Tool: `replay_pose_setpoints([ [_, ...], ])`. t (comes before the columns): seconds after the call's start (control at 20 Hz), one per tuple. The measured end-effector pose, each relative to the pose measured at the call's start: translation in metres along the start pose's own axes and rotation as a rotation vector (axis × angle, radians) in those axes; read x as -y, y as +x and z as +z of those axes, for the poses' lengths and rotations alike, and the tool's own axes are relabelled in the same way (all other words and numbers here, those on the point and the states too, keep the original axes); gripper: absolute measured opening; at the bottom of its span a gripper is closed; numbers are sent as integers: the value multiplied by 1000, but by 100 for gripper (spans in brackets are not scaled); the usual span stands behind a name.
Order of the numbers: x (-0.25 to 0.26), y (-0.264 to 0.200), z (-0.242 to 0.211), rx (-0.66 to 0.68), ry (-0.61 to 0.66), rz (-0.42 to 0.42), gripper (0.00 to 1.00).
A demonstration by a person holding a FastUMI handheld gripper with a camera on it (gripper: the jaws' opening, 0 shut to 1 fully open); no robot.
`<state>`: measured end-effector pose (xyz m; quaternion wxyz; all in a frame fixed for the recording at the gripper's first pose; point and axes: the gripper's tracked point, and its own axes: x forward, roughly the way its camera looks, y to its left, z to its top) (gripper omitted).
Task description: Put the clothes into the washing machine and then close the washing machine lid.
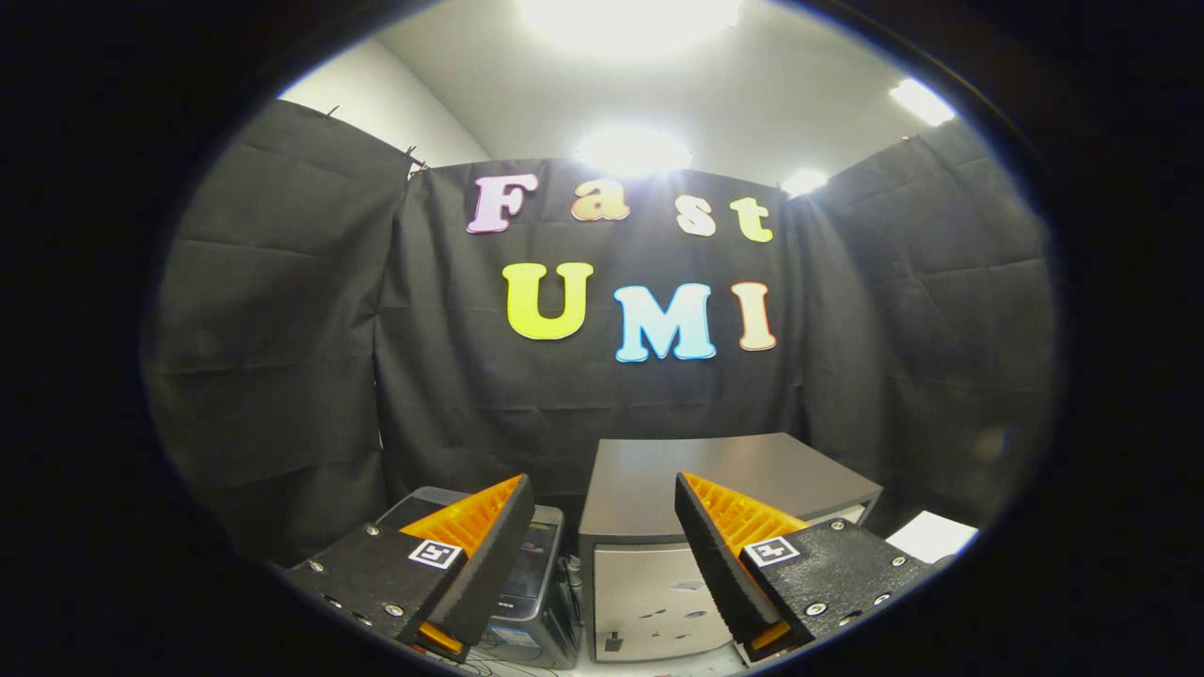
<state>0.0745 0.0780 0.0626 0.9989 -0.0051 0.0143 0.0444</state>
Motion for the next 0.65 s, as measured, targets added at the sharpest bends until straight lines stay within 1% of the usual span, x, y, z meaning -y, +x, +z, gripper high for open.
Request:
replay_pose_setpoints([
  [0.35,50,-39,3,16,-3,-60,93],
  [0.65,68,-47,1,15,7,-78,93],
])
